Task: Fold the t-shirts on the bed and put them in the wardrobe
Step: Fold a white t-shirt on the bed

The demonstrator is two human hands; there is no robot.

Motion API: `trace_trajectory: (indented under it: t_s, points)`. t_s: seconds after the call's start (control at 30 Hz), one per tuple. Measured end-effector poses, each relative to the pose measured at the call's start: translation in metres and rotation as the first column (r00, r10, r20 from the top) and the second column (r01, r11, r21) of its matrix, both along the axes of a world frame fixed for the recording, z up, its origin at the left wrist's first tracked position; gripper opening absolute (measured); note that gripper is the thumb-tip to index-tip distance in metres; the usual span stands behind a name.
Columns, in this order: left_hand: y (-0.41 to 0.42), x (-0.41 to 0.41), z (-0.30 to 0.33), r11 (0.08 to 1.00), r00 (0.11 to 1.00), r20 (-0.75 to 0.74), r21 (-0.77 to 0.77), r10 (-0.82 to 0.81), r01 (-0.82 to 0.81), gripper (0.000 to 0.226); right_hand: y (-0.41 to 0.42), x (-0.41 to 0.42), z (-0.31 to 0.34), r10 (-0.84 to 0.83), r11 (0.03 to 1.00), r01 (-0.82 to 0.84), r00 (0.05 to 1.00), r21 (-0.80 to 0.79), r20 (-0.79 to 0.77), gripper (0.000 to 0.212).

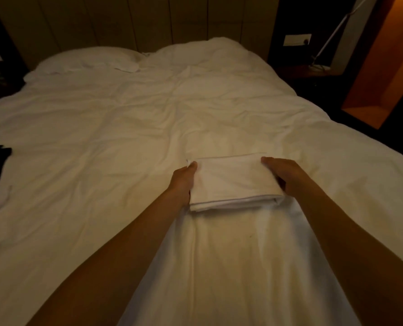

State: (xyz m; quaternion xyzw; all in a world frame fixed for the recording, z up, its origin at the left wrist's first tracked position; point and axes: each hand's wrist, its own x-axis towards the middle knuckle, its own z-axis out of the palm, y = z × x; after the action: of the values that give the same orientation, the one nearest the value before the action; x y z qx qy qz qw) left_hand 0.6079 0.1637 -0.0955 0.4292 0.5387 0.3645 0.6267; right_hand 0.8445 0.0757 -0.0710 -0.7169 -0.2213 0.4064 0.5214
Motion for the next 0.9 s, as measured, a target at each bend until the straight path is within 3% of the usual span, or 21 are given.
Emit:
trace_trajectory:
  t_s: [0.07,0.13,0.2,0.3,0.37,0.47,0.53,0.63,0.8,0.9]
  points:
    - [0.008,0.004,-0.016,0.999,0.999,-0.032,-0.02,-0.034,0.033,0.049,0.006,0.004,-0.015,0.058,0.995,-0.052,0.996,-0.09,0.062,0.042]
    - [0.007,0.006,-0.03,0.995,0.984,-0.171,0.081,-0.046,0.061,0.045,0.009,0.004,-0.039,0.107,0.987,-0.075,0.968,-0.143,0.227,0.054]
    - [0.007,0.007,-0.041,0.975,0.967,-0.253,0.212,-0.011,0.066,0.043,0.009,0.003,-0.053,0.098,0.992,-0.061,0.928,-0.114,0.359,0.056]
    - [0.001,0.006,-0.041,0.939,0.957,-0.285,0.339,0.048,0.054,0.043,0.01,0.003,-0.057,0.067,0.996,-0.034,0.915,-0.088,0.399,0.057]
    - [-0.005,0.002,-0.041,0.862,0.875,-0.467,0.49,0.13,0.133,0.051,0.006,-0.002,-0.053,0.108,0.989,-0.026,0.801,-0.145,0.589,0.055]
    - [-0.015,0.002,-0.038,0.593,0.64,-0.716,0.652,0.278,0.472,0.064,-0.003,-0.025,-0.047,0.174,0.984,-0.111,0.497,-0.137,0.85,0.05]
    - [-0.015,0.005,-0.039,0.481,0.515,-0.835,0.538,0.193,0.692,0.073,-0.006,-0.041,-0.05,0.273,0.955,-0.208,0.342,-0.211,0.899,0.064]
    - [-0.023,0.005,-0.051,0.476,0.349,-0.936,0.326,0.043,0.816,0.059,-0.012,-0.052,-0.065,0.439,0.89,-0.221,0.179,-0.399,0.88,0.091]
    - [-0.033,-0.004,-0.045,0.502,0.274,-0.958,0.199,-0.08,0.841,0.06,-0.023,-0.059,-0.058,0.487,0.872,-0.153,0.178,-0.465,0.855,0.073]
    - [-0.048,-0.017,-0.021,0.553,0.339,-0.938,0.245,-0.073,0.797,0.066,-0.032,-0.076,-0.038,0.428,0.903,-0.143,0.241,-0.405,0.871,0.079]
